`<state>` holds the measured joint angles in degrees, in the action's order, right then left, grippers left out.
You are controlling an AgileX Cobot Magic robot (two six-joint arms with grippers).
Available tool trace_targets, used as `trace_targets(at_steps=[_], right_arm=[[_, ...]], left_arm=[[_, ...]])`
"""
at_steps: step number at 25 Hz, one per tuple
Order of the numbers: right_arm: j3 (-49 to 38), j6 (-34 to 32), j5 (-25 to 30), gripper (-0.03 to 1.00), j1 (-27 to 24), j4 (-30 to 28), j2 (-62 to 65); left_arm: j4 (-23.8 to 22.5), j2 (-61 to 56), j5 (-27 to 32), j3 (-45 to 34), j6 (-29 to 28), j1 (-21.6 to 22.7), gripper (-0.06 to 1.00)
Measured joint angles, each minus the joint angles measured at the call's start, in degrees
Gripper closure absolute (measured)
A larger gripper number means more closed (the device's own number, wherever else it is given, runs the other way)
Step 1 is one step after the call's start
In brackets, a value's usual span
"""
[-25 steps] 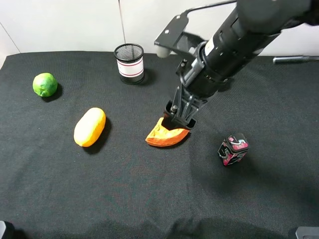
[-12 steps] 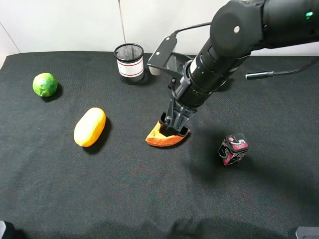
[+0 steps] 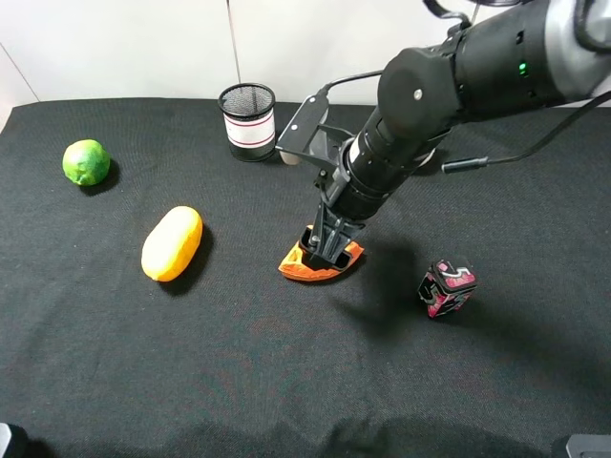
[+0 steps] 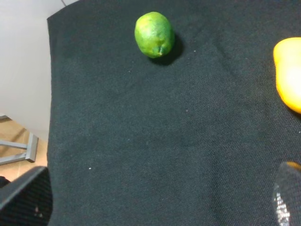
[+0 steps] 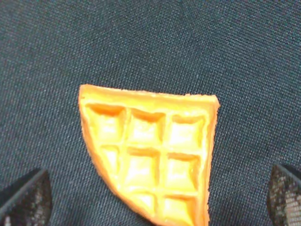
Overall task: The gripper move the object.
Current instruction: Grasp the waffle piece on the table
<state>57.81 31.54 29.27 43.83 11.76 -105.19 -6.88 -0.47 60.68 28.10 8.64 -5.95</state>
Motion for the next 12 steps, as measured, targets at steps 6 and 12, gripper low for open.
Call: trace_targets(at_steps=[6,12], right_arm=[[0.00,0.00,-1.42,0.27,0.00,-0.05,-2.35],[0.00,0.00,-2.55,0.27,0.00,-0.05,-4.48]], left_arm=[[-0.11,0.00,0.00,0.00,0.00,0.00,-0.05],[-0.21,0.00,0.00,0.00,0.00,0.00,-0.05]])
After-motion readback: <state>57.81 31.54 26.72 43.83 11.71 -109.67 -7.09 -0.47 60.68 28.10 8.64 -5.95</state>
